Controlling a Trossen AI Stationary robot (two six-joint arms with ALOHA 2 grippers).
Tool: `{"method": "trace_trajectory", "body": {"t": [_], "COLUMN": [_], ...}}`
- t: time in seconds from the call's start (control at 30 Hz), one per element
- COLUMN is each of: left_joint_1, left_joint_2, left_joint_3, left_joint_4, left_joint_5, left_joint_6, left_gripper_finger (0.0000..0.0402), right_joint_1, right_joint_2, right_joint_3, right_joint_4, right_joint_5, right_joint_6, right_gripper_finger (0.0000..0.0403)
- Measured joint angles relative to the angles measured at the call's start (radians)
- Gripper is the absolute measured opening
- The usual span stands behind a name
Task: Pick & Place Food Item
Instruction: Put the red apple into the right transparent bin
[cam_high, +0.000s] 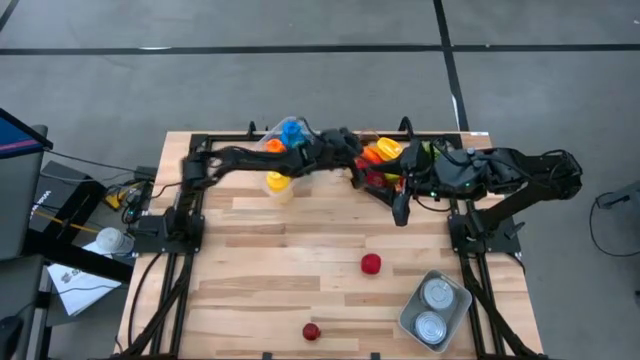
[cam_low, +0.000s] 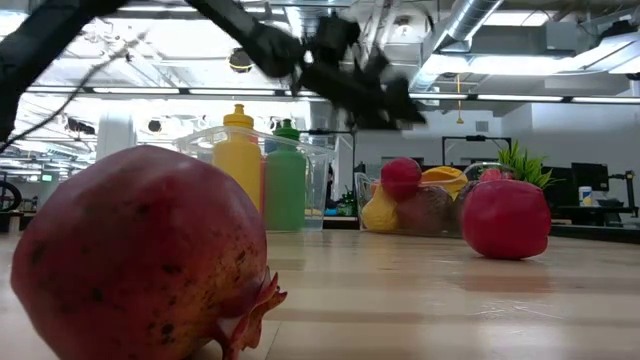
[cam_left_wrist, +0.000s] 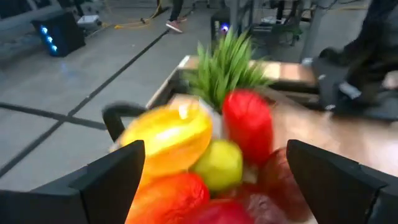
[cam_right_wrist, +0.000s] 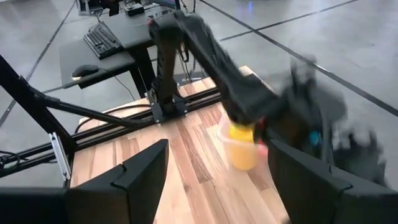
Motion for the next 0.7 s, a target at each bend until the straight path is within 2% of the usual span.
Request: {"method": "trace_trajectory", "body": {"t": [0.17,0.27,0.37,0.5,0.7], "left_joint_1": [-0.002,-0.003,-0.008,-0.032,-0.1], "left_joint_2": [-0.239,-0.413,-0.608,-0.852,-1.156], "left_joint_3": [0.001,0.0,0.0,0.0,0.0], "left_joint_4": [-0.343,-0.576,-0.735,-0.799,-0.862], "left_joint_5": [0.058,0.099,0.098,0.013,-0.087], "left_joint_6": [0.112,0.125,0.123,0.069,-0.045], "left_gripper_finger": [0.0372,0.0366,0.0358,0.0348,0.034], "right_joint_1": [0.002,-0.003,-0.019,-0.033,-0.033], "right_joint_2": [0.0,0.0,0.025,0.095,0.236], "right_joint_3": [0.0,0.0,0.001,0.0,0.0], "right_joint_4": [-0.073,-0.203,-0.359,-0.487,-0.48], "right_joint_5": [-0.003,-0.003,-0.009,-0.07,-0.204], "right_joint_6": [0.0,0.035,0.085,0.086,-0.04], "right_gripper_finger": [0.0265,0.0265,0.0265,0.0265,0.0265]}}
